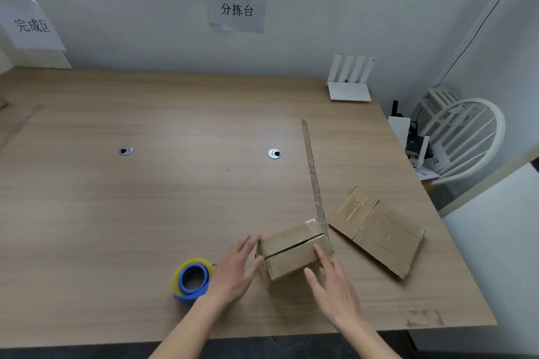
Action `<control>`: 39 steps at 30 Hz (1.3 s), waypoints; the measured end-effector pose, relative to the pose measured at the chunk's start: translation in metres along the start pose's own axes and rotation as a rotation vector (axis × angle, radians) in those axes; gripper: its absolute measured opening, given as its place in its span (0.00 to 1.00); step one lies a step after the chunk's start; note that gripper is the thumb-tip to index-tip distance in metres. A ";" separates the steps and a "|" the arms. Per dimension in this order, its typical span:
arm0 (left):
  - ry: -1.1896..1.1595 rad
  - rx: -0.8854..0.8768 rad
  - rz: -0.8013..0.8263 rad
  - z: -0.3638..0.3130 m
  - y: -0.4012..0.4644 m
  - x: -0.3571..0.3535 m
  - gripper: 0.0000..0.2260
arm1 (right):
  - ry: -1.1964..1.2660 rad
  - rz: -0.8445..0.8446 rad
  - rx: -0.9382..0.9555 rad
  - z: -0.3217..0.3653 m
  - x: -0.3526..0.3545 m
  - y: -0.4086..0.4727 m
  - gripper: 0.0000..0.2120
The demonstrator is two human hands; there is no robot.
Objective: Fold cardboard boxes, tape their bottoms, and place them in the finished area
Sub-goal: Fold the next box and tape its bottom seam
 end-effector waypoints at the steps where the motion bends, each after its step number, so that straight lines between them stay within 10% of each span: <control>1: -0.054 -0.010 0.029 -0.011 0.006 -0.002 0.25 | 0.067 0.056 -0.011 0.001 -0.005 0.002 0.31; 12: -0.191 -0.026 0.104 -0.025 -0.007 -0.021 0.27 | 0.372 0.312 0.087 0.036 -0.017 0.025 0.34; 18: 0.151 0.168 -0.066 0.029 -0.027 -0.001 0.32 | 0.398 0.207 0.096 0.033 -0.016 0.020 0.29; 24: 0.432 0.340 0.169 0.092 -0.049 -0.021 0.41 | 0.295 0.086 0.096 0.024 -0.019 0.011 0.28; 32: 0.074 0.194 0.123 0.092 -0.048 -0.006 0.27 | 0.148 -0.042 0.250 0.036 -0.004 -0.004 0.27; 39: -0.185 -0.073 -0.050 0.026 -0.046 0.080 0.27 | 0.429 0.396 0.252 0.130 -0.020 -0.010 0.17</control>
Point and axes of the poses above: each hand's wrist, its own y-axis towards the middle knuckle, its own x-axis out of the back of the hand, z = x × y, the point moved 4 cm from there along y, towards the middle knuckle, and after that the axes turned 5 degrees about y, right-handed, at the moved point
